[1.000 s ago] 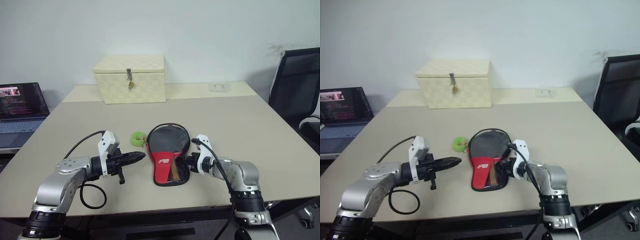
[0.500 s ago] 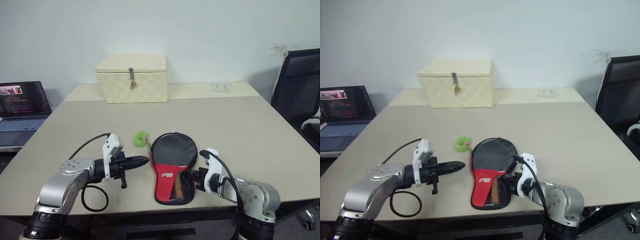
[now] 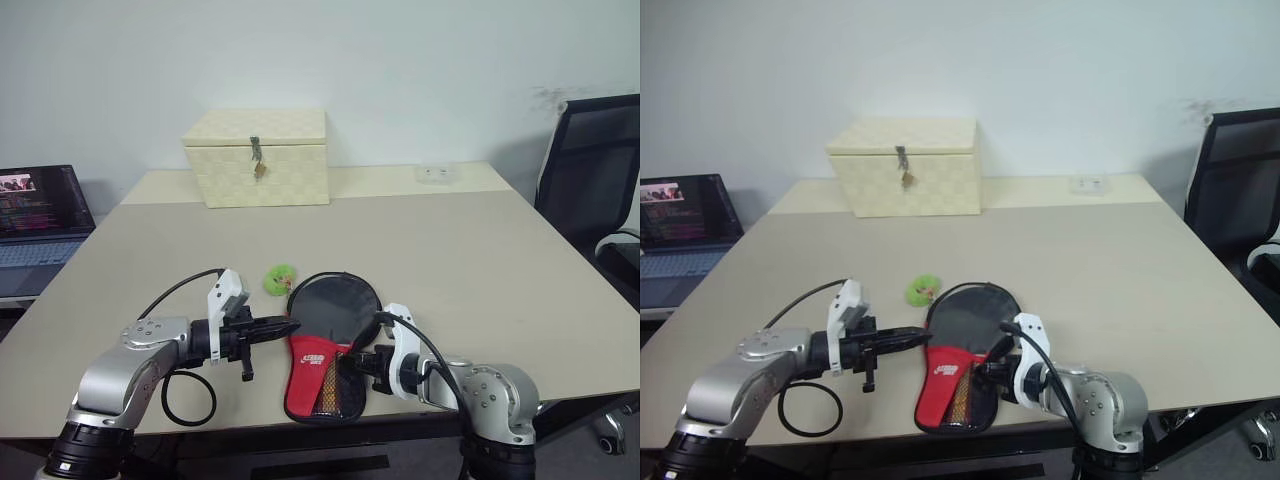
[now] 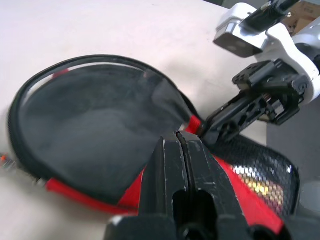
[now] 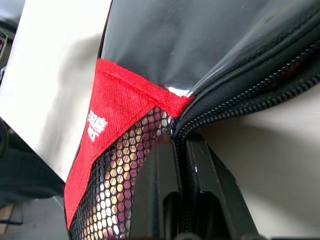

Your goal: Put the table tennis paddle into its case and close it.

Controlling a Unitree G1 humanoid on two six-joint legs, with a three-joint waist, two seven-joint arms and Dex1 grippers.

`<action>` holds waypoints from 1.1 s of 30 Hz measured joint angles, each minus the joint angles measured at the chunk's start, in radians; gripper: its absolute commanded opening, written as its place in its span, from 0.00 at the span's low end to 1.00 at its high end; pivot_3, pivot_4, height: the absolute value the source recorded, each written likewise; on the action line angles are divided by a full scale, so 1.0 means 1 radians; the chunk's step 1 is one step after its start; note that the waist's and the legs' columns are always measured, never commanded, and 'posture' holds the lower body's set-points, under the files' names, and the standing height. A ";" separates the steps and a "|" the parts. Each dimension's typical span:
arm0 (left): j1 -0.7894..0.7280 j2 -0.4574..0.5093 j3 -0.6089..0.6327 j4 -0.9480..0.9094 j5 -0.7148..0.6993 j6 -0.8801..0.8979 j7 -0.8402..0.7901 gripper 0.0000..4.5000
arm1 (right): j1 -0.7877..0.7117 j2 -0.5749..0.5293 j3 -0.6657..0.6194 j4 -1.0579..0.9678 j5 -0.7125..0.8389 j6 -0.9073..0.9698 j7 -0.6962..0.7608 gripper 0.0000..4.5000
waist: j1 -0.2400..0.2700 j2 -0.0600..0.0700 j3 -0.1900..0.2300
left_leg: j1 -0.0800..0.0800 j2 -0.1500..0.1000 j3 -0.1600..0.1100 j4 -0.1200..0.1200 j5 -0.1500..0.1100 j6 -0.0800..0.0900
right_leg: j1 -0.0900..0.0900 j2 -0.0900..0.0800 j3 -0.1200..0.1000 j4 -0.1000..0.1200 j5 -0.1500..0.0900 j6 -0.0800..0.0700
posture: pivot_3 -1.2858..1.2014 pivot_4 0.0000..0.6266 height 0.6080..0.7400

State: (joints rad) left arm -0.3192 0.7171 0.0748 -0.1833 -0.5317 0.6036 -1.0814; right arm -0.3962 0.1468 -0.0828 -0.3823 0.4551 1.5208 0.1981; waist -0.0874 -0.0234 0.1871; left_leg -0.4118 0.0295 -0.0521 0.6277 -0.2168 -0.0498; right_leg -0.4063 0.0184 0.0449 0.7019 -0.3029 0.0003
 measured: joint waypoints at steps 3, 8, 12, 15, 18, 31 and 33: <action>0.003 0.000 0.000 -0.006 0.000 0.000 0.001 0.00 | -0.008 -0.015 0.031 0.033 0.000 -0.037 0.019 0.01 | -0.002 0.000 0.000 | 0.001 0.001 0.001 0.000 0.000 0.000 | 0.000 0.002 0.001 0.000 0.000 0.000 | 0.52 0.24 1.00; 0.019 0.008 0.000 -0.009 -0.003 0.001 -0.006 0.00 | -0.009 -0.049 0.066 0.044 0.001 -0.068 0.044 0.01 | -0.002 0.000 0.000 | 0.001 0.002 0.000 0.000 0.000 0.000 | 0.000 0.004 0.001 0.000 0.000 0.000 | 0.52 0.24 1.00; 0.051 0.053 0.015 0.005 -0.004 0.000 -0.028 0.00 | -0.004 -0.097 0.068 0.033 0.029 -0.059 0.072 0.01 | 0.002 0.000 0.000 | 0.001 0.001 0.000 -0.001 0.000 0.000 | 0.000 0.004 0.001 -0.001 0.000 0.000 | 0.52 0.24 1.00; 0.059 0.073 0.028 0.024 -0.003 -0.005 -0.040 0.00 | -0.004 -0.132 0.060 0.029 0.046 -0.050 0.092 0.01 | 0.005 0.000 0.000 | -0.001 0.001 0.000 -0.001 0.000 0.000 | 0.000 0.001 0.000 -0.002 0.000 0.000 | 0.52 0.24 1.00; 0.064 0.073 0.029 0.024 -0.003 -0.006 -0.042 0.00 | -0.004 -0.142 0.047 0.029 0.053 -0.044 0.095 0.01 | 0.005 0.000 0.000 | -0.002 0.001 -0.001 -0.001 0.000 0.000 | 0.000 -0.001 0.000 -0.003 0.000 0.000 | 0.52 0.24 1.00; 0.064 0.064 0.017 0.027 0.006 -0.036 -0.036 0.00 | -0.061 -0.184 -0.037 0.042 0.062 -0.024 0.084 0.01 | 0.006 0.000 0.000 | -0.002 0.000 -0.001 0.000 0.000 0.000 | 0.000 -0.001 -0.001 -0.003 0.000 0.000 | 0.52 0.24 1.00; 0.061 0.064 0.017 0.032 0.007 -0.042 -0.032 0.00 | -0.061 -0.183 -0.048 0.042 0.063 -0.017 0.083 0.01 | 0.006 0.000 0.000 | -0.002 0.000 -0.001 0.000 0.000 0.000 | 0.000 -0.001 -0.001 -0.003 0.000 0.000 | 0.52 0.24 1.00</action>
State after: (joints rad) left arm -0.2582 0.7815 0.0915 -0.1511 -0.5251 0.5619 -1.1134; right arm -0.4576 -0.0361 -0.1304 -0.3405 0.5177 1.5041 0.2808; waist -0.0809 -0.0234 0.1871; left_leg -0.4141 0.0297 -0.0530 0.6273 -0.2168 -0.0498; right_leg -0.4063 0.0171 0.0443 0.6987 -0.3025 0.0005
